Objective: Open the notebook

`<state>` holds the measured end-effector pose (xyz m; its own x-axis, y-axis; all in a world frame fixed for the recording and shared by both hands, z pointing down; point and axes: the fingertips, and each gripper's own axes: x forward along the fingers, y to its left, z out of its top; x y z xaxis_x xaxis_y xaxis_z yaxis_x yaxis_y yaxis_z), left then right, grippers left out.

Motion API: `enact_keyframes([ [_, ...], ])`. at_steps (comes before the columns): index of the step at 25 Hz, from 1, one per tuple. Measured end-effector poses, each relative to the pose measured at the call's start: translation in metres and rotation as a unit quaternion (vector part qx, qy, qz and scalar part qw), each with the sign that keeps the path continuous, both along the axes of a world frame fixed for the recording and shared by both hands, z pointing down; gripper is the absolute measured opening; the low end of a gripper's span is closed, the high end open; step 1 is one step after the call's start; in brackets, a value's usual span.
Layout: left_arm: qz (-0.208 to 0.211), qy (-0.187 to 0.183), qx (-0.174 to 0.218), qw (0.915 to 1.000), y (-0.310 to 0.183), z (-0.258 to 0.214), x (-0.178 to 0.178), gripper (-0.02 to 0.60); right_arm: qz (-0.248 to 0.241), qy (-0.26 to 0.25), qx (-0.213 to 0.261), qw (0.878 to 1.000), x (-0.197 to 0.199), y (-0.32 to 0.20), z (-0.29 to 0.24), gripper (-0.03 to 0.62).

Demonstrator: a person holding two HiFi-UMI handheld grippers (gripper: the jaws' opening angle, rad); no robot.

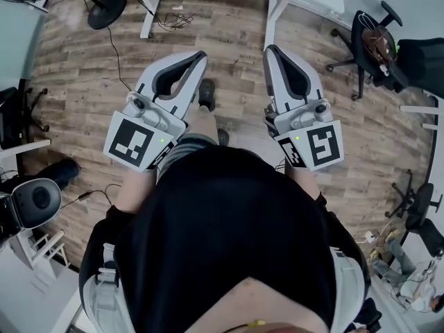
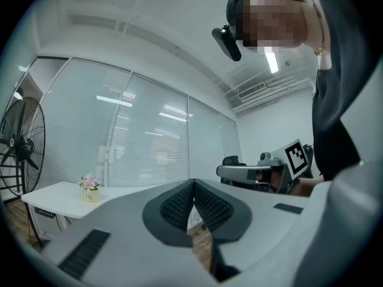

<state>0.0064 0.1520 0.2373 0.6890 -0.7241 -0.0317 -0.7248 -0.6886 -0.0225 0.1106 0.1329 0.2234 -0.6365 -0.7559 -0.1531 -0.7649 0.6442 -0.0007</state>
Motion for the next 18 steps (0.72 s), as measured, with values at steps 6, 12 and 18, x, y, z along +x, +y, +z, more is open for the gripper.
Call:
enact_keyframes([
  [6,0.017,-0.001,0.008,0.9998,-0.025,-0.003,0.005,0.012,0.012,0.005,0.001,1.0,0.003,-0.018,0.0,0.003],
  [12,0.028,-0.01,0.016,0.9994,-0.059,-0.005,0.008,0.012,0.021,0.003,0.005,1.0,0.005,-0.048,0.0,0.004],
  [18,0.036,-0.01,0.025,0.999,-0.094,-0.007,0.006,0.012,0.027,0.005,0.009,1.0,0.001,-0.08,0.001,0.003],
])
